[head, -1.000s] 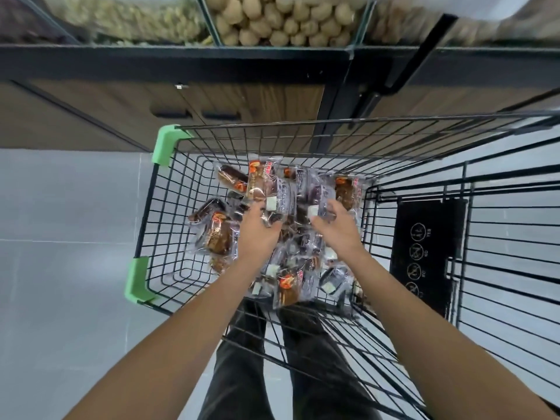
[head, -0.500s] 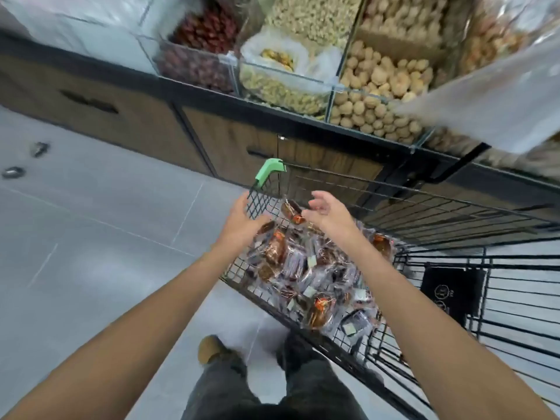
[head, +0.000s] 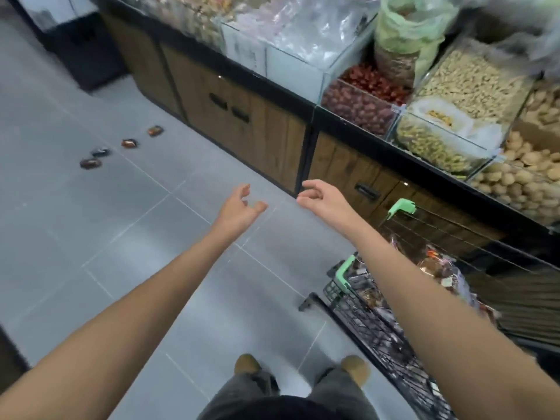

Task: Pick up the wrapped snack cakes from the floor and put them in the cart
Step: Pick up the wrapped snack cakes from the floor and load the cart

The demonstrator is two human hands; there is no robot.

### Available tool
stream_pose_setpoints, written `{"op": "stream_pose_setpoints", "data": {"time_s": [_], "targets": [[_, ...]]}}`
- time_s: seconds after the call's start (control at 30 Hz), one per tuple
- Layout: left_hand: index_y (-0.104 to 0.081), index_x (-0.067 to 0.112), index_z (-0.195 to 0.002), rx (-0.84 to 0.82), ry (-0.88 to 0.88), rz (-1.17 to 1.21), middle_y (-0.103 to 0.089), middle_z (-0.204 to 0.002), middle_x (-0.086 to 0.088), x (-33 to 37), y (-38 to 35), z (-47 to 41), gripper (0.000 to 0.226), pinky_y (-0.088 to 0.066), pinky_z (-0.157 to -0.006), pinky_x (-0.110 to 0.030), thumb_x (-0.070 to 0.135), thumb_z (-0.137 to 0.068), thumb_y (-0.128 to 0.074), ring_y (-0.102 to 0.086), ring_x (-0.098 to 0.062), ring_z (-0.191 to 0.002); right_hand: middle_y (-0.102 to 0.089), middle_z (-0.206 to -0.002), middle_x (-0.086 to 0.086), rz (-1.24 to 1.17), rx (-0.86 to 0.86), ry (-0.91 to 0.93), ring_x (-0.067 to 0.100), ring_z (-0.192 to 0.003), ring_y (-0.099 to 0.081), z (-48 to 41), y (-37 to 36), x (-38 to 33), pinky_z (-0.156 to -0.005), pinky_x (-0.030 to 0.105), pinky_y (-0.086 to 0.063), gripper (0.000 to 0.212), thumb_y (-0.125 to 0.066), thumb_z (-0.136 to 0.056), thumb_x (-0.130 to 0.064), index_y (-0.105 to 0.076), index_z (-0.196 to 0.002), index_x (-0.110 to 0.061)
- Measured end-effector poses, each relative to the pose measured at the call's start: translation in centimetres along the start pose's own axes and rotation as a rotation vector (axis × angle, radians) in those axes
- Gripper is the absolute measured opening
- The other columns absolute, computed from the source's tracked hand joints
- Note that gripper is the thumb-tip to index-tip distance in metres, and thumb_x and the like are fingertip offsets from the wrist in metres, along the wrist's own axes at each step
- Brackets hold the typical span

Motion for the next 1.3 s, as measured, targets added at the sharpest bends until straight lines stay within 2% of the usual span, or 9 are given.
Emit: {"op": "stream_pose_setpoints", "data": {"time_s": [0.13, 0.27, 0.47, 0.8, 0.93, 1.1, 1.3], "targets": [[-0.036, 0.016, -0.142, 0.086, 0.030, 0.046, -0.042, -0.145, -0.003, -2.6, 8.0, -0.7, 0.065, -0.038, -0.106, -0.038, 0.029, -0.086, -0.066, -0.045, -0.022, -0.127, -0.061, -0.119, 0.004, 0.020, -0.047, 0.030, 0.012, -0.107, -0.057, -1.7, -6.6, -4.8, -0.092, 0.027, -0.046, 0.047, -0.062, -0.090, -0.022, -0.049, -0.134, -0.013], [-0.037, 0.013, -0.141, 0.155, 0.047, 0.097, -0.042, -0.144, -0.005, -4.7, 14.0, -1.2, 0.062, -0.037, -0.102, -0.033, 0.024, -0.087, -0.065, -0.045, -0.024, -0.127, -0.060, -0.113, 0.008, 0.036, -0.116, 0.054, 0.012, -0.096, -0.054, -3.6, -12.0, -8.6, -0.083, 0.023, -0.041, 0.043, -0.061, -0.091, -0.015, -0.050, -0.131, -0.007], [-0.038, 0.011, -0.140, 0.245, 0.088, 0.128, -0.043, -0.143, -0.003, -7.3, 21.5, -2.9, 0.057, -0.037, -0.095, -0.026, 0.023, -0.090, -0.062, -0.046, -0.020, -0.125, -0.058, -0.105, 0.003, 0.120, -0.219, 0.119, 0.012, -0.093, -0.054, -9.0, -19.5, -13.6, -0.082, 0.024, -0.042, 0.039, -0.061, -0.090, -0.016, -0.053, -0.128, -0.008], [-0.043, 0.010, -0.136, 0.386, 0.223, 0.108, -0.050, -0.136, -0.005, -12.0, 36.5, -11.9, 0.052, -0.042, -0.091, -0.028, 0.021, -0.089, -0.063, -0.056, -0.022, -0.114, -0.061, -0.100, 0.005, 0.099, -0.416, 0.194, 0.014, -0.088, -0.056, -23.5, -34.3, -23.2, -0.064, 0.013, -0.040, 0.035, -0.060, -0.090, -0.012, -0.055, -0.124, -0.005], [-0.042, 0.013, -0.137, 0.451, 0.294, 0.113, -0.047, -0.138, -0.001, -13.3, 42.9, -15.4, 0.054, -0.038, -0.085, -0.023, 0.024, -0.089, -0.062, -0.056, -0.017, -0.110, -0.062, -0.100, 0.006, 0.093, -0.503, 0.205, 0.016, -0.088, -0.058, -28.7, -40.2, -27.8, -0.065, 0.017, -0.042, 0.034, -0.060, -0.090, -0.013, -0.055, -0.123, -0.006], [-0.039, 0.015, -0.139, 0.523, 0.338, 0.147, -0.044, -0.141, 0.000, -14.8, 49.9, -18.9, 0.056, -0.038, -0.088, -0.024, 0.026, -0.089, -0.062, -0.055, -0.018, -0.114, -0.062, -0.097, 0.005, 0.151, -0.620, 0.268, 0.016, -0.086, -0.059, -33.5, -47.1, -33.1, -0.067, 0.017, -0.043, 0.034, -0.060, -0.090, -0.014, -0.055, -0.123, -0.006], [-0.040, 0.018, -0.138, 0.608, 0.378, 0.193, -0.046, -0.138, 0.003, -17.9, 57.3, -22.6, 0.056, -0.037, -0.088, -0.024, 0.029, -0.088, -0.063, -0.054, -0.015, -0.112, -0.062, -0.102, 0.007, 0.203, -0.720, 0.287, 0.017, -0.090, -0.059, -38.4, -55.0, -37.8, -0.077, 0.025, -0.042, 0.035, -0.060, -0.090, -0.016, -0.055, -0.123, -0.010]]}}
Point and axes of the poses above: each hand's wrist, its own z-axis away from the middle knuckle, its own y-axis out of the back of the hand, x = y × z, the point moved 2 cm from there along -z, towards the middle knuckle
